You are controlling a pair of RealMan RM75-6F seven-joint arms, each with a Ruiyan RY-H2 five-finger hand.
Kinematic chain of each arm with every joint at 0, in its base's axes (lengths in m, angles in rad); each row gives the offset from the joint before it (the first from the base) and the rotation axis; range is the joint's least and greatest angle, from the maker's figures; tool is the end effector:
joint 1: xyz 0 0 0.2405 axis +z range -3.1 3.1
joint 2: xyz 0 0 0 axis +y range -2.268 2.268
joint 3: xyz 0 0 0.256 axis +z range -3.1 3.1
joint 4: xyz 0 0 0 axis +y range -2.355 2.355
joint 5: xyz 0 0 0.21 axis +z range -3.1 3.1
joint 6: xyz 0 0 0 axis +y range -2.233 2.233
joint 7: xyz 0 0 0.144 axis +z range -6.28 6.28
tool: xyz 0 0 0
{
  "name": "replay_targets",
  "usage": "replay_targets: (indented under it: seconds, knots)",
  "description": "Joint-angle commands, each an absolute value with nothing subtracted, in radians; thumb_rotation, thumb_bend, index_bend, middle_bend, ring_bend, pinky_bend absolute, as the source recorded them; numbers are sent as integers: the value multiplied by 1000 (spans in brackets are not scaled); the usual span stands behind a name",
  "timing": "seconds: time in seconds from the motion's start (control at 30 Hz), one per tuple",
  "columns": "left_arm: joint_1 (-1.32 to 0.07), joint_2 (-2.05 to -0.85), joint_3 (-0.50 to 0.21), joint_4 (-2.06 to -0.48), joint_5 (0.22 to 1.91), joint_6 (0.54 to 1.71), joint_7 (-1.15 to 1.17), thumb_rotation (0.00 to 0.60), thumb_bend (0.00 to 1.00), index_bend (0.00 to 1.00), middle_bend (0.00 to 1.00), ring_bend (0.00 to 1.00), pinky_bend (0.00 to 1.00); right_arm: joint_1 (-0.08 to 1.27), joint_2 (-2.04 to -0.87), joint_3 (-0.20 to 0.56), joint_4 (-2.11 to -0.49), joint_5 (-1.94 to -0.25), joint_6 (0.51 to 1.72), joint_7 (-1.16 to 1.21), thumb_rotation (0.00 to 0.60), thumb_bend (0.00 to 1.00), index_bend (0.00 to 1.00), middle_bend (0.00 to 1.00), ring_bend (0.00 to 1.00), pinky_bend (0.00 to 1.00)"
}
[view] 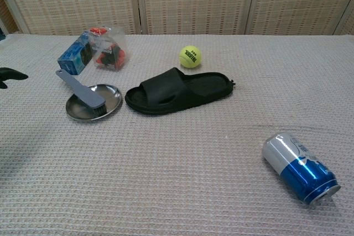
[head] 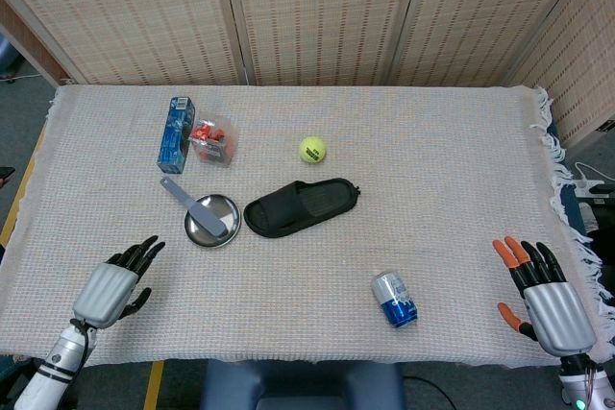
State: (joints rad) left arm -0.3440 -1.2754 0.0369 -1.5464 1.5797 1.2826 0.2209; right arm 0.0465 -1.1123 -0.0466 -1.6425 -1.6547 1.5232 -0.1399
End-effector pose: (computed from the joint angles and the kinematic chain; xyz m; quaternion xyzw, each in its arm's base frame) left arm -0.2617 0.2305 0.0717 -0.7496 -0.3020 -0.3474 0.4757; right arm -0.2965 -0.1471 0.1426 0.6628 -0.3453 0.3564 0.5607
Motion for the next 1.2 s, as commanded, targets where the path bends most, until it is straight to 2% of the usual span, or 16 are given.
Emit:
replay_targets:
  seconds: [0.03, 0.13, 0.37, 0.63, 0.9, 1.2]
  knots:
    - [-516, -1346, -82, -1459, 1473, 1064, 220, 600, 405, 87, 89, 369, 618, 55, -1128, -37, -1632, -1641, 1507, -161, 600, 179, 0, 0, 0, 0]
    - [-583, -1398, -121, -1373, 1420, 977, 242, 600, 424, 90, 113, 435, 697, 59, -1140, -29, -1624, -1625, 1492, -171, 600, 180, 0, 0, 0, 0]
    - [-692, -1494, -169, -1211, 1325, 846, 299, 600, 439, 88, 97, 455, 738, 64, -1143, -14, -1617, -1576, 1462, -175, 600, 180, 0, 0, 0, 0]
    - [-734, -1547, -166, -1132, 1309, 823, 294, 600, 441, 48, 74, 480, 764, 67, -1134, -8, -1621, -1551, 1441, -169, 600, 179, 0, 0, 0, 0]
    - [-741, -1526, -154, -1132, 1255, 800, 350, 600, 494, 88, 216, 519, 800, 69, -1126, -14, -1629, -1555, 1431, -159, 600, 179, 0, 0, 0, 0]
    - [-738, -1502, -152, -1159, 1140, 796, 463, 600, 535, 103, 215, 547, 827, 72, -1118, -24, -1641, -1564, 1417, -148, 600, 179, 0, 0, 0, 0]
